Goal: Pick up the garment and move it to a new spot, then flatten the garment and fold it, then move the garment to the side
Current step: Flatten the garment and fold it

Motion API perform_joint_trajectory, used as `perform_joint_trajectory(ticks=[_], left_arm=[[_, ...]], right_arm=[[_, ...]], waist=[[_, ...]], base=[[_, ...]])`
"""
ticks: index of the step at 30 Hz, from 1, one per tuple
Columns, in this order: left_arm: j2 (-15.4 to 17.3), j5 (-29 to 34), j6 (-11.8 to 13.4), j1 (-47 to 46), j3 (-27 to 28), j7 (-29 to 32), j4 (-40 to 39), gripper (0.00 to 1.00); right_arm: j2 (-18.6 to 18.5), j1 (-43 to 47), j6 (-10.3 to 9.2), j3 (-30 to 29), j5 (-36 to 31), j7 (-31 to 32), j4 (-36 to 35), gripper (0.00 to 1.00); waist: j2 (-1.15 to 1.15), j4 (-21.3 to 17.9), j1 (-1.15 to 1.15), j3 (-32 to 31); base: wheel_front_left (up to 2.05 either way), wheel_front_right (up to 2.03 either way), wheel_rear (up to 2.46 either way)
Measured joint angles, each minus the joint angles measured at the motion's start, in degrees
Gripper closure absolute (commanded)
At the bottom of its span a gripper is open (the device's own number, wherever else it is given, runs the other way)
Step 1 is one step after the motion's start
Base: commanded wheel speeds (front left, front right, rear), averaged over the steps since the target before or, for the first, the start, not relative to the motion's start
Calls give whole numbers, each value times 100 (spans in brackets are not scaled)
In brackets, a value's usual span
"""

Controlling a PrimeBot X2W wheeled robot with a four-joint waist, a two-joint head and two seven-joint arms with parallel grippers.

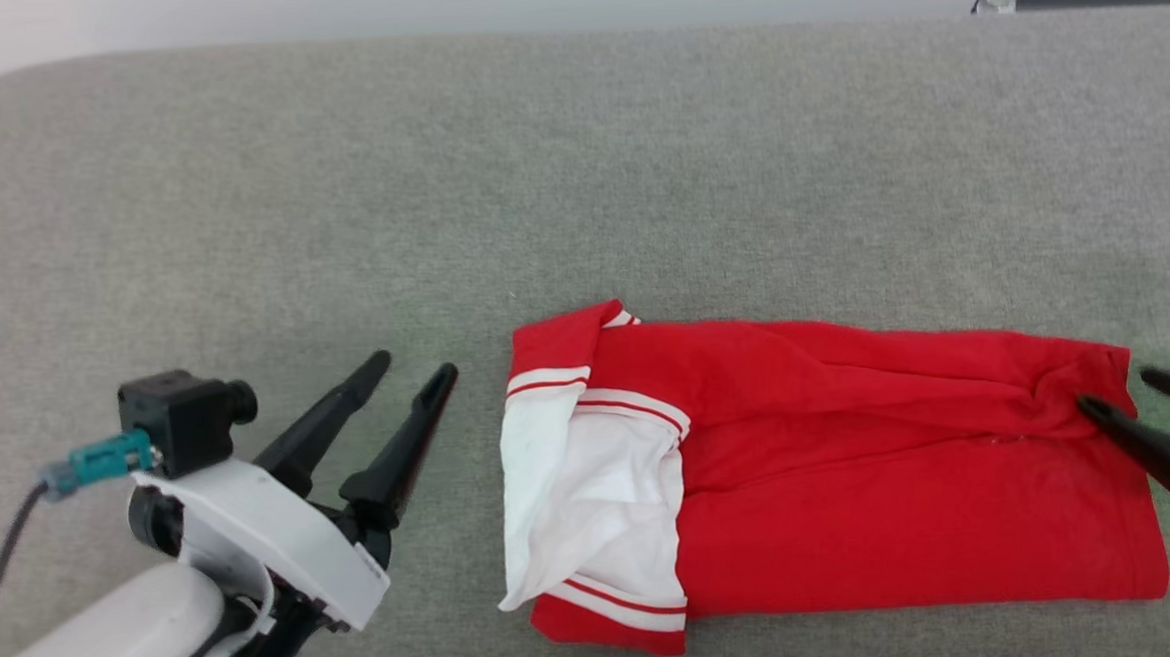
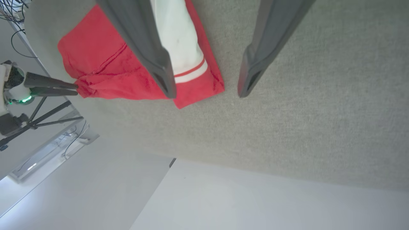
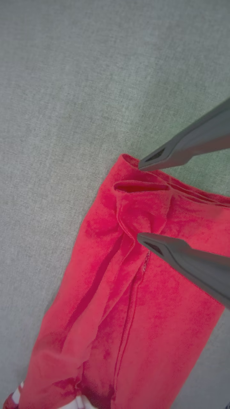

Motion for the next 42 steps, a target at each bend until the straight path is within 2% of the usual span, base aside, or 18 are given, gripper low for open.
perform_joint_trajectory(ticks=[3, 6, 9, 13, 18, 21, 25, 34, 40, 41, 42], left_arm=[[-246, 168, 299, 246, 234, -149, 264, 0], [-631, 423, 475, 606, 609, -170, 577, 0], [-1147, 861, 481, 1004, 1259, -179, 838, 0], [-1656, 1645, 324, 1552, 1882, -179, 1238, 0], [-2014, 2709, 141, 1779, 2497, -179, 1569, 0], [-2197, 3384, 79, 1835, 2929, -188, 1585, 0], [-2476, 4132, -123, 1939, 3323, -188, 1488, 0], [-3077, 4888, -686, 2045, 3801, -188, 1722, 0], [-3382, 5217, -935, 2023, 4034, -188, 1951, 0], [-3439, 5225, -994, 2020, 4084, -188, 1969, 0], [-3486, 5268, -1027, 2014, 4125, -188, 1993, 0]], right_arm=[[-21, 209, 0, -123, 154, 241, 115, 0], [-34, 351, 0, -287, 234, 400, 233, 0], [-80, 506, 0, -452, 304, 548, 366, 0], [-101, 610, 0, -622, 347, 736, 454, 0], [-90, 698, 0, -714, 512, 1168, 532, 0], [-82, 673, 0, -745, 532, 1374, 555, 0], [27, 508, 0, -731, 510, 1607, 672, 0], [361, 155, 1, -687, 152, 1950, 1281, 0], [543, -34, 4, -715, -88, 2022, 1628, 0], [563, -46, 4, -724, -112, 2011, 1664, 23], [580, -59, 4, -725, -122, 2006, 1696, 54]], waist=[[0, 48, 0, -116], [0, 125, 0, -175], [0, 203, 0, -217], [0, 288, 0, -279], [0, 359, 0, -349], [0, 386, 0, -381], [0, 396, 0, -381], [0, 515, 0, -274], [0, 634, 0, -188], [0, 650, 0, -175], [0, 665, 0, -165]], base=[[0, 0, 0], [0, 0, 0], [0, 0, 0], [0, 0, 0], [0, 0, 0], [0, 0, 0], [0, 0, 0], [0, 0, 0], [0, 0, 0], [0, 0, 0], [0, 0, 0]])
